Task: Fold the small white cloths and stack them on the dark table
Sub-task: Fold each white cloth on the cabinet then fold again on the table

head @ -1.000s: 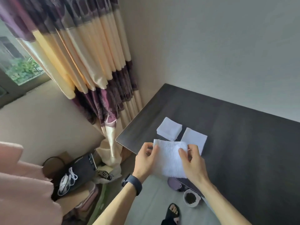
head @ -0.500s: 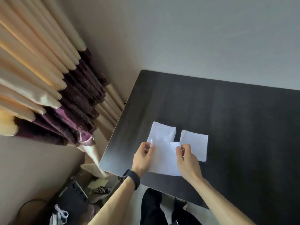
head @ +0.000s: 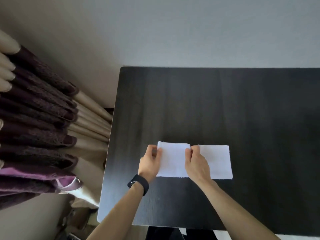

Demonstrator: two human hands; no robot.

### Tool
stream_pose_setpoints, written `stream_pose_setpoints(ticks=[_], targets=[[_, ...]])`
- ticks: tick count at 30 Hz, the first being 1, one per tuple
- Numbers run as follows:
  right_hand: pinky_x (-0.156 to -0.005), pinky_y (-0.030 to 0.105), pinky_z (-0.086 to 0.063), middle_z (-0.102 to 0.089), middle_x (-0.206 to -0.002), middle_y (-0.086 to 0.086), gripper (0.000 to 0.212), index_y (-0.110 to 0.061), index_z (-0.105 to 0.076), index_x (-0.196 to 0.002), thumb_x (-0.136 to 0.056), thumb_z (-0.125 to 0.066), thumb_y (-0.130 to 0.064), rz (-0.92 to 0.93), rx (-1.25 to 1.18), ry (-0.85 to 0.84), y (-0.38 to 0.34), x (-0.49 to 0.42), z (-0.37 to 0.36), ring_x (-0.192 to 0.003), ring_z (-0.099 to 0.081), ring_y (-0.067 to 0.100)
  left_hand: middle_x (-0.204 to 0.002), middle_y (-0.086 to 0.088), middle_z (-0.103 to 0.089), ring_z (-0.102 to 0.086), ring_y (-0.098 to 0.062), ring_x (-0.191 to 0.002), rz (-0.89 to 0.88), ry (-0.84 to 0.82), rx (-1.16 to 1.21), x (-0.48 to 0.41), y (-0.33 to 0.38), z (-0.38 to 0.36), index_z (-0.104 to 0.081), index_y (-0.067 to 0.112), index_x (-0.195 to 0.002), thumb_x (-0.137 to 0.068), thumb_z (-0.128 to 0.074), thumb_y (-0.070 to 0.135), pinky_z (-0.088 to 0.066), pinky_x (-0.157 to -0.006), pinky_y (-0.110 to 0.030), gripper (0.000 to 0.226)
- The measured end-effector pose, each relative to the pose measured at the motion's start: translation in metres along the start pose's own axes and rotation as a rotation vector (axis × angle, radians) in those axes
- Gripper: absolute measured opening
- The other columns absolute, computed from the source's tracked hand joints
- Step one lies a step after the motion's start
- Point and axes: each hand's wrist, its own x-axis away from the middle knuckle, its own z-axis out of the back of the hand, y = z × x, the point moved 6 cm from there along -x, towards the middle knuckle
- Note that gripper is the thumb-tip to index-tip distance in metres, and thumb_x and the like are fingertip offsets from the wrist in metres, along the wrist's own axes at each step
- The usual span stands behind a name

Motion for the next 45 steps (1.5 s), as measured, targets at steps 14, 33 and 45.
stream_pose_setpoints(ticks=[14,33,45], targets=[[-0.048,0.019,-0.035,-0.058,-0.085,-0.004,0.028,-0.024,-0.042,-0.111,-0.104,-0.026,-0.045,-0.138,0.152,0.046,-0.002,-0.009,-0.012,-0.058,-0.055,0.01,-0.09,0.012,-0.066,-0.063,-0.006,-0.076,-0.017,-0.083,-0.192,-0.022,-0.006,0.0,-0.053,0.027,-0.11,-0.098,-0.046,0.052,-0.051,-0.061,-0.022,0.028],[-0.12,0.053,-0.019,-0.024,-0.161,0.011,0.06,-0.008,-0.03,-0.153,-0.102,-0.033,-0.04,0.303,0.469,0.17,-0.008,0.011,-0.054,-0.151,-0.016,0.027,-0.166,0.0,-0.01,-0.012,-0.019,-0.152,-0.711,-0.045,-0.977,-0.029,-0.012,-0.026,-0.015,0.016,-0.159,-0.099,-0.033,0.056,-0.019,-0.12,-0.052,0.074],[-0.12,0.055,-0.017,-0.027,-0.161,0.009,0.063,-0.012,-0.031,-0.154,-0.101,-0.032,-0.047,0.314,0.463,0.146,-0.002,0.011,-0.056,-0.15,-0.02,0.028,-0.162,-0.003,-0.026,-0.026,-0.023,-0.149,-0.635,-0.095,-1.048,-0.029,-0.01,-0.03,-0.017,0.017,-0.158,-0.098,-0.029,0.059,-0.017,-0.12,-0.052,0.074]])
